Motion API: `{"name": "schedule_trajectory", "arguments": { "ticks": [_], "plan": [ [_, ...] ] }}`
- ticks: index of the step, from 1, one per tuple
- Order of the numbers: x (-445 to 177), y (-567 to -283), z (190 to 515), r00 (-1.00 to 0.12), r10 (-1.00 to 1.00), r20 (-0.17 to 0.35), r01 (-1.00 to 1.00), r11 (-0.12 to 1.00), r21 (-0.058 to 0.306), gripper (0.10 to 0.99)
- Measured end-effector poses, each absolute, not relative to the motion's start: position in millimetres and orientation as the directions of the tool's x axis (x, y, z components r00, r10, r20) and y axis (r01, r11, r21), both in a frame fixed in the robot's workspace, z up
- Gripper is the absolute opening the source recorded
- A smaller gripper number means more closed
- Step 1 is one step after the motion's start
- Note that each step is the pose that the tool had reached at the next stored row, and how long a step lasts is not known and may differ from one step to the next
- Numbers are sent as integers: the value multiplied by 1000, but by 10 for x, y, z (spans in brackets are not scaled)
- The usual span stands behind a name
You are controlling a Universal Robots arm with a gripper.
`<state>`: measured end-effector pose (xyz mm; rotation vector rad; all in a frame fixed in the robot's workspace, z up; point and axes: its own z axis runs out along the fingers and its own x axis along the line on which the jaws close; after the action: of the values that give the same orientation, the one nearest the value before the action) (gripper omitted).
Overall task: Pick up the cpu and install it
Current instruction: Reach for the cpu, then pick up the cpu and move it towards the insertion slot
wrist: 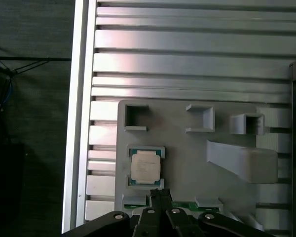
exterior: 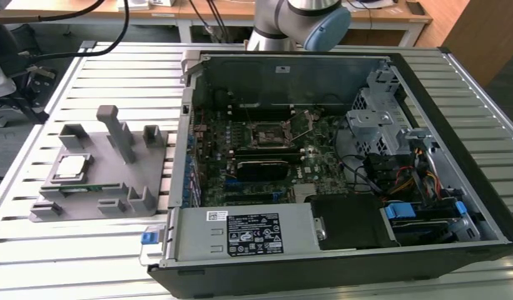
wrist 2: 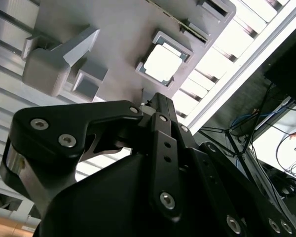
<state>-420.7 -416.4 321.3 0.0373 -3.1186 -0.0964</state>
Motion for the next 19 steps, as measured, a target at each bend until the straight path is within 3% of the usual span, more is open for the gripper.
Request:
{"name": "schedule_trajectory", "arguments": {
  "ticks": [19],
  "plan": [
    [-4218,-4169,3088,-999,-27,23,-25,998,62,106]
  ]
}}
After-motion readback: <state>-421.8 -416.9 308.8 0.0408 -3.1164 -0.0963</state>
